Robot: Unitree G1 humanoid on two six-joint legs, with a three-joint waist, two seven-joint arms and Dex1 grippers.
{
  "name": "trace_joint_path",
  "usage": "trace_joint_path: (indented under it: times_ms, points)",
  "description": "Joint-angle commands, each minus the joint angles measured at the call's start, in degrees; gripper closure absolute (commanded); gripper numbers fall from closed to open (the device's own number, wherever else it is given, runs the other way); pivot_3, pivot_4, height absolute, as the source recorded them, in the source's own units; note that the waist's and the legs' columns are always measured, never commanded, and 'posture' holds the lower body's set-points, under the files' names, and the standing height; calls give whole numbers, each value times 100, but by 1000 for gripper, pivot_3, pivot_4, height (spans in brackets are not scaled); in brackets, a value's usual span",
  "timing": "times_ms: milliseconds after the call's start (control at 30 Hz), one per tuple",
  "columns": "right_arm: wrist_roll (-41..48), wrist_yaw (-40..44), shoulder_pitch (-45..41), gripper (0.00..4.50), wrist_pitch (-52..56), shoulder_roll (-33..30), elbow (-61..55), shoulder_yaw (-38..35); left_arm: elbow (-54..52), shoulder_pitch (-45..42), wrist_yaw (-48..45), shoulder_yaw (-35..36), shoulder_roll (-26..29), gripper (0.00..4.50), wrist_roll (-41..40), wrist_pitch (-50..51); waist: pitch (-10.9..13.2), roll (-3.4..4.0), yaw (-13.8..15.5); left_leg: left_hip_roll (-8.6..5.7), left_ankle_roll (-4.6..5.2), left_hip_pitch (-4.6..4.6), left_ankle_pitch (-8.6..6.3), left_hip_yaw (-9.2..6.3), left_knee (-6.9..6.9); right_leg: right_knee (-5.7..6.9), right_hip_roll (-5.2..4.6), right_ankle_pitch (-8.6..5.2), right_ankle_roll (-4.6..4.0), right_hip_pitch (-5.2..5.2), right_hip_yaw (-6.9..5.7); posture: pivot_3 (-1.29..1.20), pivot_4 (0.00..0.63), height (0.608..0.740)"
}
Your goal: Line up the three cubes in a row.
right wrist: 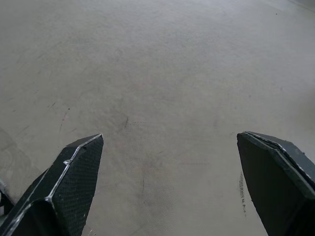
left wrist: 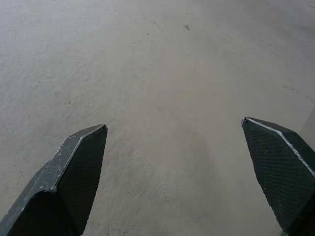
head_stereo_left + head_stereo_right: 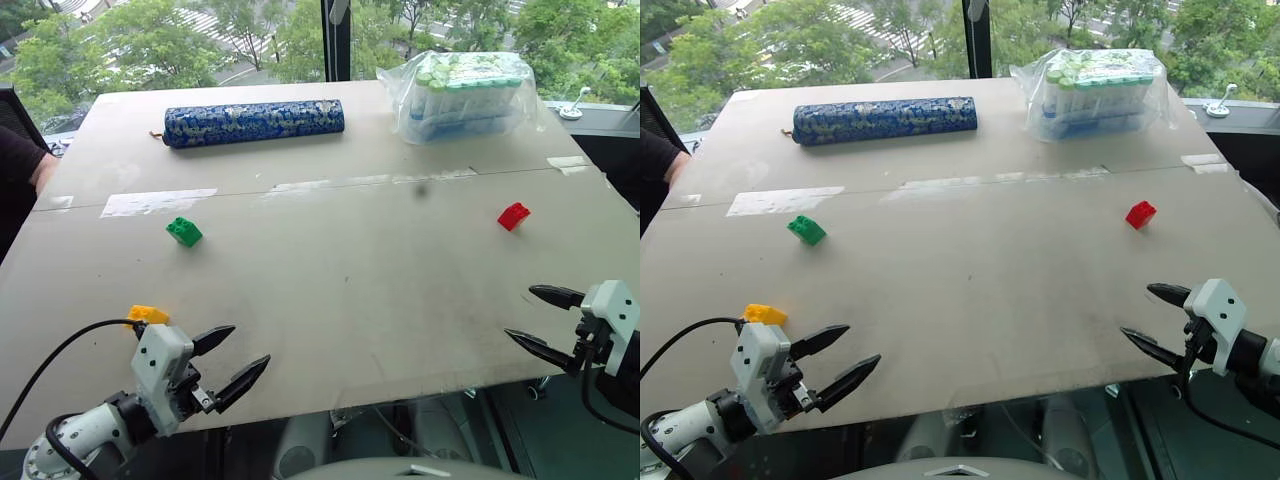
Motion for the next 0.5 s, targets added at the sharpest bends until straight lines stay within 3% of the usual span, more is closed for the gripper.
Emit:
trace_joint_path:
  times_ms: [33,100,167,333,500]
  points:
    - [23,-717,-412,44,400,220,-417,78,-318,-336,102,-76,107,0,-326,153,1,-3,0,0,0,0,0,0,0,0,0,0,0,0,0,0,150,740]
    - [-293,-1666,-1066,44,1054,333,-750,301,-627,-896,269,-278,218,0,-834,524,4,3,-3,7,0,4,0,-1,2,5,2,0,0,2,-2,0,150,740]
    - [-410,-2076,-1552,44,1908,136,-763,383,-827,-1253,302,-493,378,0,-996,753,5,9,-4,9,0,1,0,0,3,8,1,0,0,-4,-1,0,150,740]
    - [-661,-2178,-3232,44,3119,-703,118,942,-1028,-2656,642,-1160,769,0,-1412,1413,3,7,12,1,3,13,3,40,17,14,-7,4,-2,0,-2,0,150,740]
    - [-1030,-1989,-5144,44,4190,-964,1691,2130,-867,-3974,921,-1872,703,0,-1551,1838,5,-4,2,-3,33,11,15,63,22,21,39,42,-45,0,9,0,150,740]
